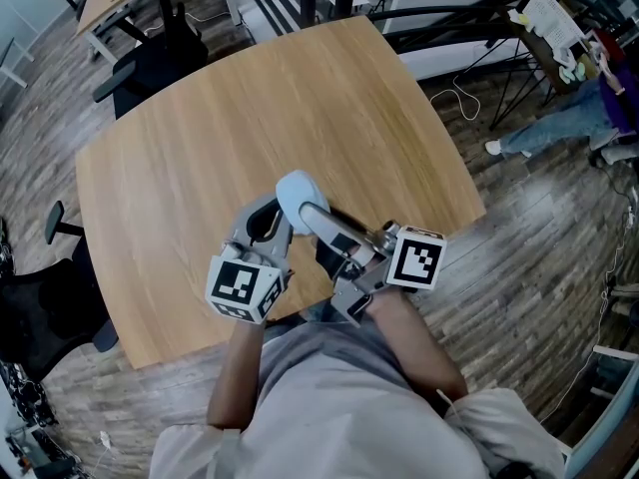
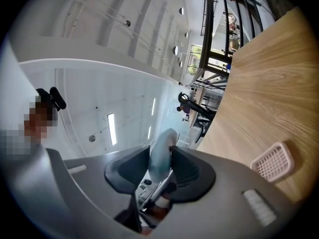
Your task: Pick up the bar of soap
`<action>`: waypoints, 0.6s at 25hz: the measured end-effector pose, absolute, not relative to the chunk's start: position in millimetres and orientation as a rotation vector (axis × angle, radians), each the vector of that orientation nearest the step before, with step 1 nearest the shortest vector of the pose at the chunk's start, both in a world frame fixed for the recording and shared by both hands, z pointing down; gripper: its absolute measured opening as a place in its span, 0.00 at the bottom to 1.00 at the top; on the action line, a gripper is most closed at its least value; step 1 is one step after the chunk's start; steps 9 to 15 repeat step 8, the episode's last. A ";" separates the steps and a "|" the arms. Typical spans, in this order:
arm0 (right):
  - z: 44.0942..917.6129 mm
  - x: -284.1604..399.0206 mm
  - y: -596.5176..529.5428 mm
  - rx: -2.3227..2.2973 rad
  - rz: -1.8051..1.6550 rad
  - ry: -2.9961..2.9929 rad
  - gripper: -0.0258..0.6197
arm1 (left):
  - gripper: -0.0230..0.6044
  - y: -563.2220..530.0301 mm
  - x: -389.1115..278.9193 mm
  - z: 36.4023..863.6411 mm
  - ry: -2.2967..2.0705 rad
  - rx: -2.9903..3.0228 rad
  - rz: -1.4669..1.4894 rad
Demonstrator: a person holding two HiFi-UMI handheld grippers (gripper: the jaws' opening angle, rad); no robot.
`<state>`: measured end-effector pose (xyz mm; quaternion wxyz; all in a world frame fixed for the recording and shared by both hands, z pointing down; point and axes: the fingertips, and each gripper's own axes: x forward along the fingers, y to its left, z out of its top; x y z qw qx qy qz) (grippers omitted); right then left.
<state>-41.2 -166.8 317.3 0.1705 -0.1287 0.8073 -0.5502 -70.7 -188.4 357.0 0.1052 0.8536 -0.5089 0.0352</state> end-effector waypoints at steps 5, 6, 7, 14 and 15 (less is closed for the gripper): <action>319.8 -39.3 -166.0 -0.367 -1.567 2.291 0.25 | 0.04 -187.8 -70.8 357.2 -1.497 2.512 0.095; 320.6 -38.9 -165.8 -0.371 -1.569 2.294 0.25 | 0.04 -187.7 -70.5 357.5 -1.495 2.511 0.094; 320.4 -38.9 -165.5 -0.368 -1.570 2.294 0.25 | 0.04 -187.5 -70.1 357.8 -1.493 2.510 0.093; 319.8 -39.0 -165.1 -0.363 -1.571 2.293 0.25 | 0.04 -187.5 -69.6 358.2 -1.490 2.508 0.091; 319.8 -39.0 -165.1 -0.363 -1.571 2.293 0.25 | 0.04 -187.5 -69.6 358.2 -1.490 2.508 0.091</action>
